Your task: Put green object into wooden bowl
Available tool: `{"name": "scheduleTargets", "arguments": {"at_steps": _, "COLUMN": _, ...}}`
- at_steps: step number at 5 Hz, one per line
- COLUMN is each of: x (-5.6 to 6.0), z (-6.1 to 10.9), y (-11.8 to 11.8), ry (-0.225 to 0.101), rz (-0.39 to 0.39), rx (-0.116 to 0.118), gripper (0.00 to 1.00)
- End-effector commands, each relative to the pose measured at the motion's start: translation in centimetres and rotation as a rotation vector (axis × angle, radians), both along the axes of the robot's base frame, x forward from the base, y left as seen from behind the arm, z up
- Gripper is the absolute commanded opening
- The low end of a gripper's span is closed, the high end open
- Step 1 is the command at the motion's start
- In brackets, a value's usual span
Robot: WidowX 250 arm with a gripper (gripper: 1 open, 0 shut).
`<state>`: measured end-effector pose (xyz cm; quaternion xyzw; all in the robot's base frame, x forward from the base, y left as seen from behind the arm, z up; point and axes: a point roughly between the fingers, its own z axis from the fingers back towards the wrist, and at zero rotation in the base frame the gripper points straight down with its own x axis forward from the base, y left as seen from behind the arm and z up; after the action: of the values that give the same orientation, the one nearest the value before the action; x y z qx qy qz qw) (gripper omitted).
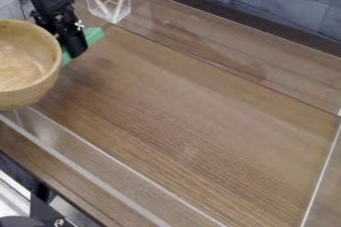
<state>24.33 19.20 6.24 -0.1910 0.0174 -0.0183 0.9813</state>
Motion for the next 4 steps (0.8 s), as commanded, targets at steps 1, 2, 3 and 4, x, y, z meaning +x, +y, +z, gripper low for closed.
{"name": "scheduleTargets", "arguments": {"at_steps": 1, "x": 0.3, "z": 2.5, "y": 0.8, "ry": -0.045, "rz": -0.057, "rx": 0.042, "gripper": 0.00}}
{"name": "scheduleTargets", "arguments": {"at_steps": 2, "x": 0.3, "z": 2.5, "y": 1.3, "ry": -0.040, "rz": -0.089, "rx": 0.032, "gripper": 0.00}}
{"name": "scheduleTargets", "arguments": {"at_steps": 3, "x": 0.0, "z": 2.0, "y": 1.8, "ry": -0.033, "rz": -0.125, "rx": 0.023, "gripper": 0.00}}
{"name": "scheduleTargets", "arguments": {"at_steps": 4, "x": 0.4, "z": 1.1, "y": 2.1, "ry": -0.027, "rz": -0.173, "rx": 0.023, "gripper": 0.00}}
